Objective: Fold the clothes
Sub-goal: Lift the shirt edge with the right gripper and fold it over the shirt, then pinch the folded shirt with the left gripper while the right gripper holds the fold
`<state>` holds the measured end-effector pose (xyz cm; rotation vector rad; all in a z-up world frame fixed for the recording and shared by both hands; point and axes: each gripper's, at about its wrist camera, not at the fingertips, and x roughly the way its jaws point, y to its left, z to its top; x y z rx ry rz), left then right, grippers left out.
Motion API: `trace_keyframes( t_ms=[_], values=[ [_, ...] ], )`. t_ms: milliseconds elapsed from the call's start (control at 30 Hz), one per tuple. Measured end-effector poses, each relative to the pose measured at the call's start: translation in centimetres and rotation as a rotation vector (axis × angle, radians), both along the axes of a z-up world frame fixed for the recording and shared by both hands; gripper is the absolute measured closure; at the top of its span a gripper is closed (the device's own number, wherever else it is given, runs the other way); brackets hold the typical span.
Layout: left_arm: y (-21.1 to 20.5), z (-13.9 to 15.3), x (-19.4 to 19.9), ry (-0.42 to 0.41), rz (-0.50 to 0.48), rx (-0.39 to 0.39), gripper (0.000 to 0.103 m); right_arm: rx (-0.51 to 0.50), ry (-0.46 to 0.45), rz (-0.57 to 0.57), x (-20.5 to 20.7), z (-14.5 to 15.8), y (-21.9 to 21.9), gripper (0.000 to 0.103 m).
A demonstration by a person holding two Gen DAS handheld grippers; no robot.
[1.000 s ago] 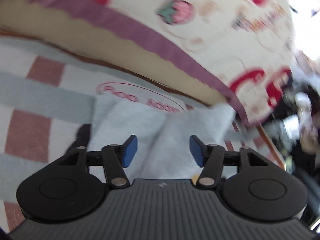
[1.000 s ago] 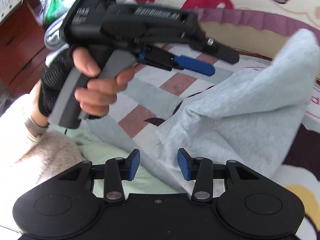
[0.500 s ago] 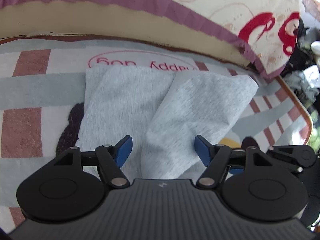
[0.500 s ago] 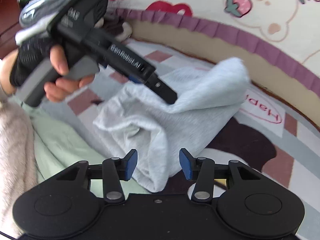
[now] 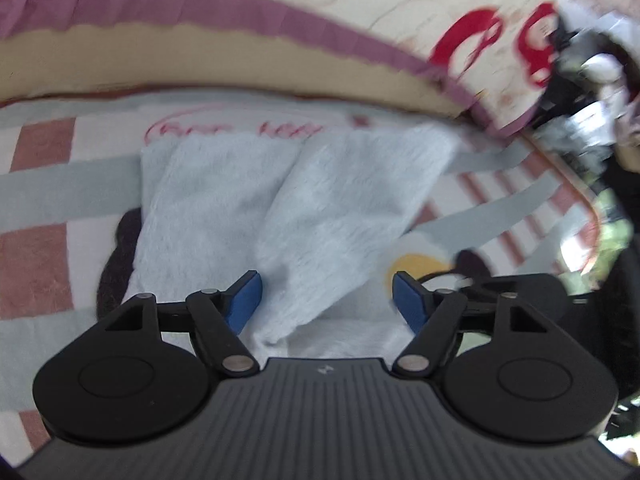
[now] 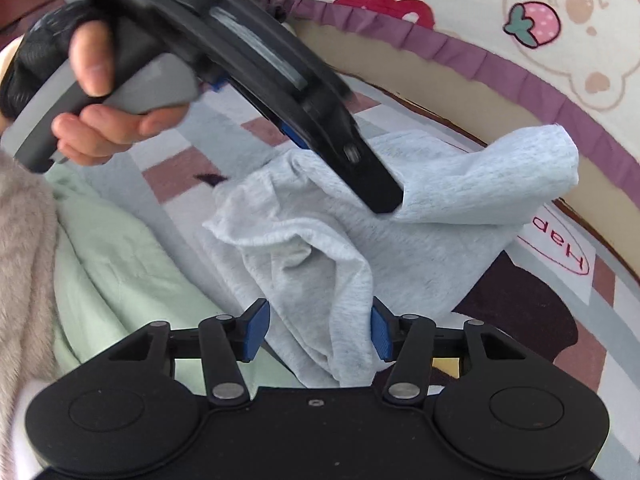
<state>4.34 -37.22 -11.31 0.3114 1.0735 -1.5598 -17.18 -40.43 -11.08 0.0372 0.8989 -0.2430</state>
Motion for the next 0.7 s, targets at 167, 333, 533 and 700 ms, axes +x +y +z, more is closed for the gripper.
trace_keyframes(
  t_ms=[167, 333, 533, 700],
  values=[
    [-0.9, -1.5, 0.1, -0.023, 0.047, 0.07, 0.031, -0.062, 0.014, 0.032, 0.9, -0.5, 1.1, 0.045],
    [-0.2, -1.1, 1.4, 0.065, 0.106, 0.023, 0.08, -0.157, 0.06, 0.062, 2.3, -0.9, 2.2, 0.044],
    [-0.1, -3.0, 4.2, 0.267, 0.259, 0.083, 0.074, -0.112, 0.043, -0.007, 2.8, -0.6, 1.5, 0.043],
    [1.0, -6.4, 6.7, 0.605, 0.39, 0.149, 0.069, -0.073, 0.027, -0.013, 2.6, -0.7, 1.3, 0.043]
  ],
)
